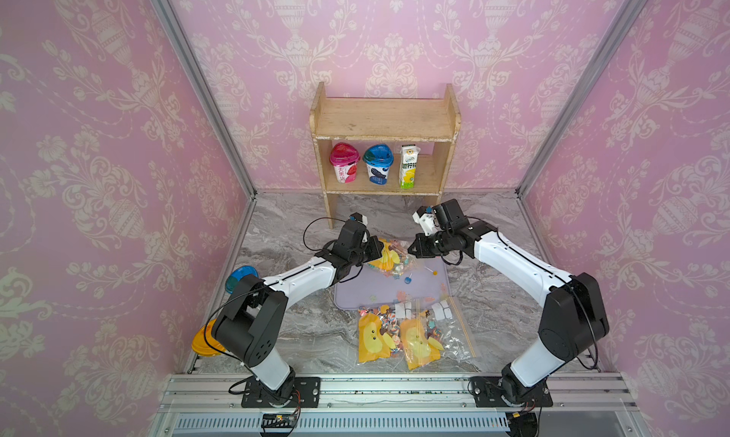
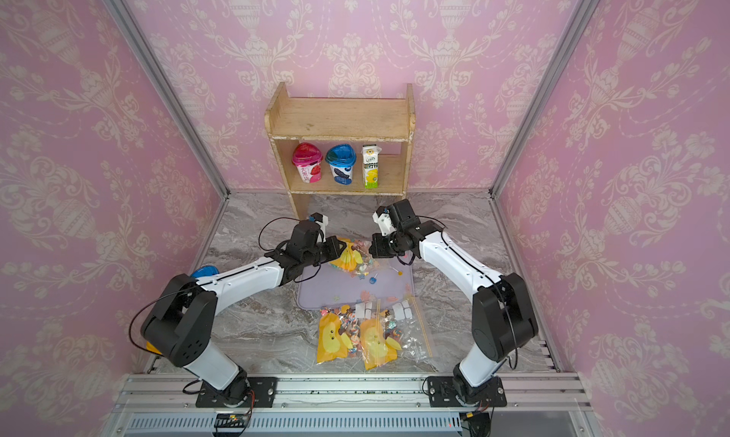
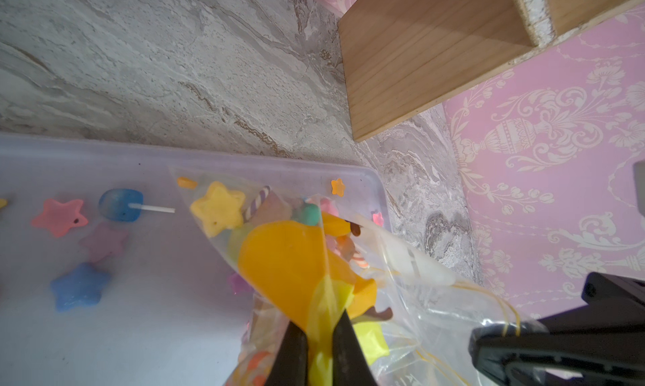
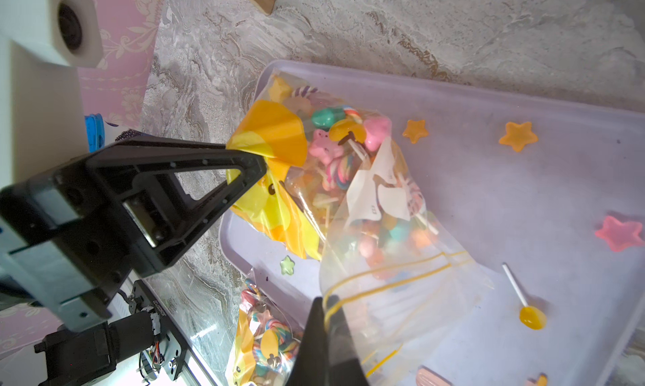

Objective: Pour candies out of the ziploc bag
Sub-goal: 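Pour the candies out of the ziploc bag onto the tray.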

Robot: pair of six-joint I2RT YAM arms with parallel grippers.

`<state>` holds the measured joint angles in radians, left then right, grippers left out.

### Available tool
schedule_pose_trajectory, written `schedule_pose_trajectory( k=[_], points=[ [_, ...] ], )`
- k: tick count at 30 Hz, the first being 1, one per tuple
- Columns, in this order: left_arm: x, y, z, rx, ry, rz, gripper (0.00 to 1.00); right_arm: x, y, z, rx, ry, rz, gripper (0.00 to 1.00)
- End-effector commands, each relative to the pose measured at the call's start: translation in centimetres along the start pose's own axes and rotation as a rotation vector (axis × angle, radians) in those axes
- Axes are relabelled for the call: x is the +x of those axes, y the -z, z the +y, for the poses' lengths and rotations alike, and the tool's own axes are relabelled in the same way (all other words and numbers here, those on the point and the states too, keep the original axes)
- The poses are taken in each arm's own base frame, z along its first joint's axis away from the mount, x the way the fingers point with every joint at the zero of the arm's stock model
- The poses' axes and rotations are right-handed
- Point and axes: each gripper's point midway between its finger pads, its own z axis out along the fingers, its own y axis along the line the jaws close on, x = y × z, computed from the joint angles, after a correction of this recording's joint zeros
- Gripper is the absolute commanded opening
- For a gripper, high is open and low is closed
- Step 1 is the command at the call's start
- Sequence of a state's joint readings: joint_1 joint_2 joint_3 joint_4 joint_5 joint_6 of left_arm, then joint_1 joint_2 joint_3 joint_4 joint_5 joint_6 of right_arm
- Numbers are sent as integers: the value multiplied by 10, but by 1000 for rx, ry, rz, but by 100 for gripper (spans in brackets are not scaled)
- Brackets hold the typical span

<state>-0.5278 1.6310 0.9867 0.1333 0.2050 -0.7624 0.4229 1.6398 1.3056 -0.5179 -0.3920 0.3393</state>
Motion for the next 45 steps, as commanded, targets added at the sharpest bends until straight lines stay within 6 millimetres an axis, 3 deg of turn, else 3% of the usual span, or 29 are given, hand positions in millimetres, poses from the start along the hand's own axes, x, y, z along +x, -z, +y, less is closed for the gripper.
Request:
schedule_pose_trajectory(
  k=[1,16,45],
  points=[
    [-37,12,-30,82,-57,-92,0,0,-6,-14,22,-10,0,0],
    [-46,27,-34,80,-76,-118,0,3,-18,-33,56,-63,18,0],
    [-65,45,-49,69,-130,-157,0,6,-26,-43,58,-87,18,0]
  ],
)
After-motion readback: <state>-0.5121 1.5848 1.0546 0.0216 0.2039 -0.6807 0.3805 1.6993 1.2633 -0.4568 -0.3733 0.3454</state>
